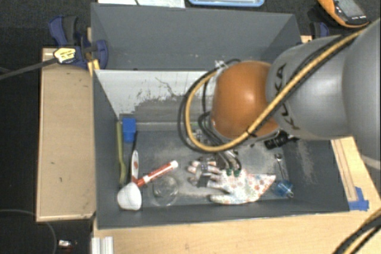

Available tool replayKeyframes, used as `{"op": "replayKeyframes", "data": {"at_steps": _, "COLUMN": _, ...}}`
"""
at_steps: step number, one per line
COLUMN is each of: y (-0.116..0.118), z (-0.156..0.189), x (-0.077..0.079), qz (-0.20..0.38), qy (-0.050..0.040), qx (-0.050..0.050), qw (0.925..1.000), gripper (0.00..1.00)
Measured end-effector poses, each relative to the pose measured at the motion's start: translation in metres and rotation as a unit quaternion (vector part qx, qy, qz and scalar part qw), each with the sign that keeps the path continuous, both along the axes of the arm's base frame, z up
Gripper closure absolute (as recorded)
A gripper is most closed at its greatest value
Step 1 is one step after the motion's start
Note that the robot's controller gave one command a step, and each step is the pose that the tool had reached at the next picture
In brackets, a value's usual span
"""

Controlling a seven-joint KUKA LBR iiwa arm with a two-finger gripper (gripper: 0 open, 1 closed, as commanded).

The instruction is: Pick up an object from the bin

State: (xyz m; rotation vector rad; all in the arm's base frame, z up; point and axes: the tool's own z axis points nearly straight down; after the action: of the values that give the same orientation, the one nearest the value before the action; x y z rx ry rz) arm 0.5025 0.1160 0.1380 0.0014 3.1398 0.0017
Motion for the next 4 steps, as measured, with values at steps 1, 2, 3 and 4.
{"op": "replayKeyframes", "data": {"at_steps": 1, "y": -0.075, "z": -0.069, "x": 0.01, "qz": -0.044, "qy": 0.0011, "qx": 0.0, "qw": 0.999, "gripper": 0.0}}
{"op": "replayKeyframes", "data": {"at_steps": 2, "y": -0.079, "z": -0.067, "x": 0.015, "qz": 0.025, "qy": -0.0052, "qx": 0.003, "qw": 0.9997, "gripper": 0.0}}
{"op": "replayKeyframes", "data": {"at_steps": 3, "y": -0.078, "z": -0.067, "x": 0.014, "qz": 0.004, "qy": -0.0041, "qx": 0.002, "qw": 1.0, "gripper": 0.0}}
{"op": "replayKeyframes", "data": {"at_steps": 4, "y": -0.154, "z": -0.067, "x": 0.028, "qz": -0.068, "qy": -0.0076, "qx": 0.002, "qw": 0.9977, "gripper": 0.0}}
